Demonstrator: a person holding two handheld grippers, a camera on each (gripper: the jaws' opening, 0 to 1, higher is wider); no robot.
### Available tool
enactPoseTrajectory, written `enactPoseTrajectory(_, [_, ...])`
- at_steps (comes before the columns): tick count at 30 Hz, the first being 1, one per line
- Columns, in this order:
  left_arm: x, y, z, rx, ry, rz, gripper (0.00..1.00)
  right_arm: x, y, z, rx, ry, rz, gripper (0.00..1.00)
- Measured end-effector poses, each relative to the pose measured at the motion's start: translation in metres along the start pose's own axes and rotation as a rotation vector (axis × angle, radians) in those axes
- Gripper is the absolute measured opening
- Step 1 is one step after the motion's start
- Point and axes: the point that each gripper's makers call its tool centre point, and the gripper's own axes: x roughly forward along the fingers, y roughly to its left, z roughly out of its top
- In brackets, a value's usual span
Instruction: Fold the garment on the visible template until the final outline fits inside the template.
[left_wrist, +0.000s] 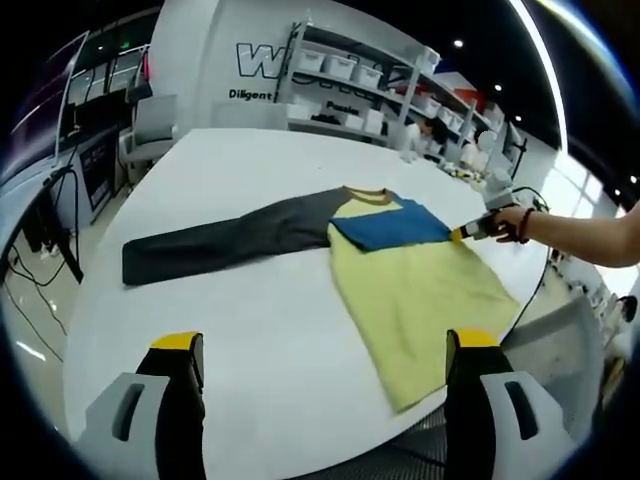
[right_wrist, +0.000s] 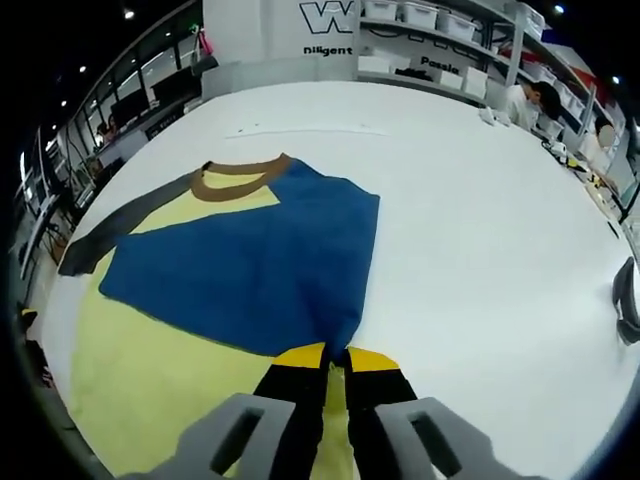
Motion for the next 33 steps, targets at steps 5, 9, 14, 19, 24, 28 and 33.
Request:
enactPoseTrajectory(5, [0.001, 0.003, 0.001, -0.011, 0.002, -0.004, 0.99, 0.001, 0.0, 0.001, 0.018, -0.004, 0.003, 0.0])
enactPoseTrajectory(9, [0.002, 0.011, 0.012, -0.036, -0.026, -0.007, 0.99, 0.002, 0.0, 0.001, 0.06, -0.009, 0.006, 0.01])
enactPoseTrajectory(14, [0.007, 0.039, 0.04, -0.011, -0.054, 0.057, 0.99, 0.0, -0.001, 0.0, 0.085, -0.02, 0.018, 0.05])
enactPoseTrajectory(19, [0.011, 0.067, 0.056, -0.037, -0.067, 0.109, 0.98, -0.01, 0.004, 0.024, 0.154, -0.164, 0.046, 0.22])
enactPoseTrajectory(24, [0.014, 0.094, 0.063, -0.055, -0.056, 0.159, 0.98, -0.029, 0.016, 0.046, 0.113, -0.254, 0.101, 0.43])
enactPoseTrajectory(28, [0.015, 0.107, 0.063, -0.088, -0.033, 0.183, 0.98, -0.044, 0.023, 0.059, 0.115, -0.313, 0.132, 0.53])
enactPoseTrajectory(33, [0.018, 0.125, 0.062, -0.129, -0.023, 0.213, 0.97, -0.061, 0.039, 0.067, 0.109, -0.354, 0.194, 0.71])
